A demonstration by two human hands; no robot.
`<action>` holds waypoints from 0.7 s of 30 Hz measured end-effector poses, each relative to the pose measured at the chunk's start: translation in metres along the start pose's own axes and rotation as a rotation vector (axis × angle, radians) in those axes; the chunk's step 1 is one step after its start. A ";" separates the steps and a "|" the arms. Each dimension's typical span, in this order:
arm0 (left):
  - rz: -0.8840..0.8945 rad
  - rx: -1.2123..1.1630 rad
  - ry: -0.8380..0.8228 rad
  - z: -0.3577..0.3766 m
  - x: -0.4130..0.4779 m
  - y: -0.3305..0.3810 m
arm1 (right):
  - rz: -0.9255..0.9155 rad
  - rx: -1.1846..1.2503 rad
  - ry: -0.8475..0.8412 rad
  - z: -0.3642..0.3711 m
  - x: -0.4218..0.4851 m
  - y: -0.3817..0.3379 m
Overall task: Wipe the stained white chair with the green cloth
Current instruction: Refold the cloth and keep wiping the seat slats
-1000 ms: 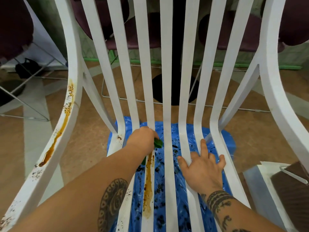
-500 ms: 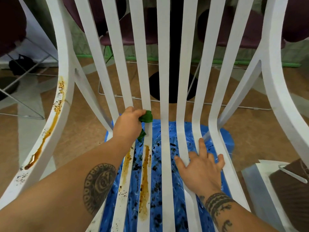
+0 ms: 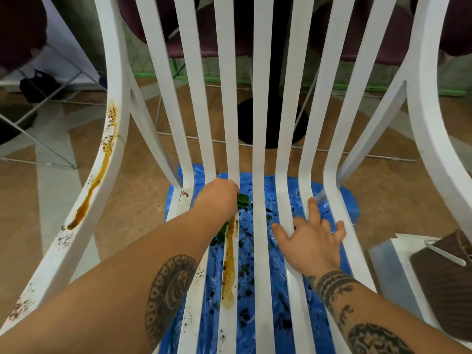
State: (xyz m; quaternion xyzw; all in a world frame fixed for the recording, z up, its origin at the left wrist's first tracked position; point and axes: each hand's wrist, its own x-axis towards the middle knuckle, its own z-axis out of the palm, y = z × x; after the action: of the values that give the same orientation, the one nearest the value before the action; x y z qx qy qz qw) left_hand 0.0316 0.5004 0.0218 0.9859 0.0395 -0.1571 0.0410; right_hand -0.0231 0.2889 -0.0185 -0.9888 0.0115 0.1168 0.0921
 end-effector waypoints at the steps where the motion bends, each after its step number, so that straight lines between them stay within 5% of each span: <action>1: -0.005 0.003 -0.002 0.002 -0.005 0.000 | 0.000 0.000 0.003 0.000 0.000 0.000; 11: -0.055 -0.098 -0.165 0.003 -0.054 0.003 | 0.020 0.166 0.020 -0.003 -0.002 0.003; 17: -0.255 -0.521 -0.004 -0.005 -0.075 -0.013 | -0.042 0.343 -0.003 -0.016 -0.007 0.002; 21: -0.366 -0.886 0.180 -0.009 -0.089 -0.005 | -0.138 0.997 -0.271 -0.040 -0.030 -0.043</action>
State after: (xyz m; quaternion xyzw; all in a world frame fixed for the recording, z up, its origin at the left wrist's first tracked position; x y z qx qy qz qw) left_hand -0.0501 0.5003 0.0575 0.8603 0.2785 -0.0439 0.4248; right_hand -0.0408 0.3239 0.0345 -0.7992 -0.0117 0.2178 0.5602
